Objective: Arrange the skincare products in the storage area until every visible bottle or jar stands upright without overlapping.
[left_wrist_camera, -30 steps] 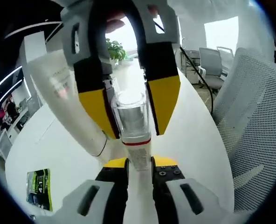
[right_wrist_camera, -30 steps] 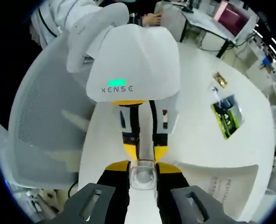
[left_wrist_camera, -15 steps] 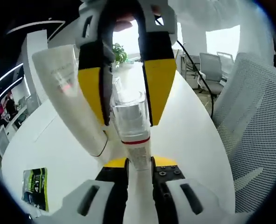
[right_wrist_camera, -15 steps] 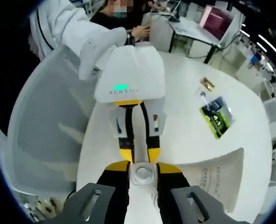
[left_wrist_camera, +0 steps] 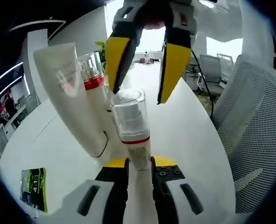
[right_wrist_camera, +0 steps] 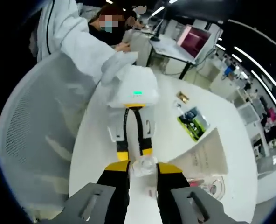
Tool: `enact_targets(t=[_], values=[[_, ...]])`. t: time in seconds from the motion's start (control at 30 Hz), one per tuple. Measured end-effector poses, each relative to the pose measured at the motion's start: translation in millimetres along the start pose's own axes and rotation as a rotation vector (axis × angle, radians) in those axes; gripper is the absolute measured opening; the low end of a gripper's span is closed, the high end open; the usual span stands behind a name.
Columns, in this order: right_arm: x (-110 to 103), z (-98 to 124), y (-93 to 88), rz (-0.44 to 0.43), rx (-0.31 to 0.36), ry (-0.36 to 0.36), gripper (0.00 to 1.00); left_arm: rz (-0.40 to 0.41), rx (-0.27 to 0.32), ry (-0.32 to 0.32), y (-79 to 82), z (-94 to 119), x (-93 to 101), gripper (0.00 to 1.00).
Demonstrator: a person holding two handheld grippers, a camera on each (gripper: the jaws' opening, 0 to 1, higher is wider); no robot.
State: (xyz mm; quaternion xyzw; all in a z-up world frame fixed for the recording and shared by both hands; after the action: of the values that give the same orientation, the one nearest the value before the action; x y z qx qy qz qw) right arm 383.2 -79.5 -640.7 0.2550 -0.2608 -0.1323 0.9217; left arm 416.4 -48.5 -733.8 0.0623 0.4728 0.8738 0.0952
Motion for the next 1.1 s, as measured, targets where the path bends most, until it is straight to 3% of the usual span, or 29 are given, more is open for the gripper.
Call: enact_targets(t=[0.07, 0.17, 0.2, 0.23, 0.27, 0.33, 0.5, 0.57, 0.93, 1.1], values=[[1, 0, -0.4, 0.028, -0.005, -0.042, 0.08, -0.007, 0.000, -0.003, -0.2, 0, -0.1, 0.15], [-1, 0, -0.8, 0.017, -0.007, -0.034, 0.07, -0.011, -0.024, -0.004, -3.8, -1, -0.8, 0.13], [-1, -1, -1.0, 0.019, -0.008, -0.035, 0.05, -0.022, -0.037, 0.000, -6.2, -2, -1.4, 0.00], [0, -2, -1.8, 0.021, -0.013, -0.038, 0.03, -0.057, 0.004, -0.015, -0.8, -6, 1.3, 0.02], [0, -2, -1.4, 0.023, -0.008, -0.040, 0.03, -0.041, -0.040, 0.023, -7.4, -2, -3.1, 0.01], [0, -3, 0.8, -0.025, 0.009, -0.034, 0.03, -0.042, -0.042, 0.010, -9.3, -4, 3.0, 0.01], [0, 0, -1.1, -0.007, 0.005, -0.045, 0.03, -0.043, -0.052, 0.031, -12.8, -4, 1.7, 0.05], [1, 1, -1.7, -0.015, 0.008, -0.048, 0.03, -0.042, -0.045, 0.036, -11.6, -2, 2.4, 0.10], [-1, 10, -7.3, -0.035, -0.010, -0.069, 0.03, -0.033, -0.008, 0.080, -4.8, 1, -9.1, 0.13], [9, 13, -13.8, 0.002, -0.047, -0.126, 0.04, -0.036, 0.004, 0.094, -0.3, -1, -10.5, 0.13]])
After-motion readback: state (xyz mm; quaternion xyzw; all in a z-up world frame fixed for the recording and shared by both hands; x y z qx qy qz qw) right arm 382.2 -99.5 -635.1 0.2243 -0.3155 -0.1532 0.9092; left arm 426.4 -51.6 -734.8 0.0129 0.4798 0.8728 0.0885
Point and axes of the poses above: the point that each gripper's makers call its tool centre point, and the gripper's own axes: z roughly backward along the fingers, x roughly to its right, y roughly out of its top, the point moved 4 cm from there along z, roughly backward along the fingers, and after that the axes turned 8 degrees about z, right-handed, at the moved point
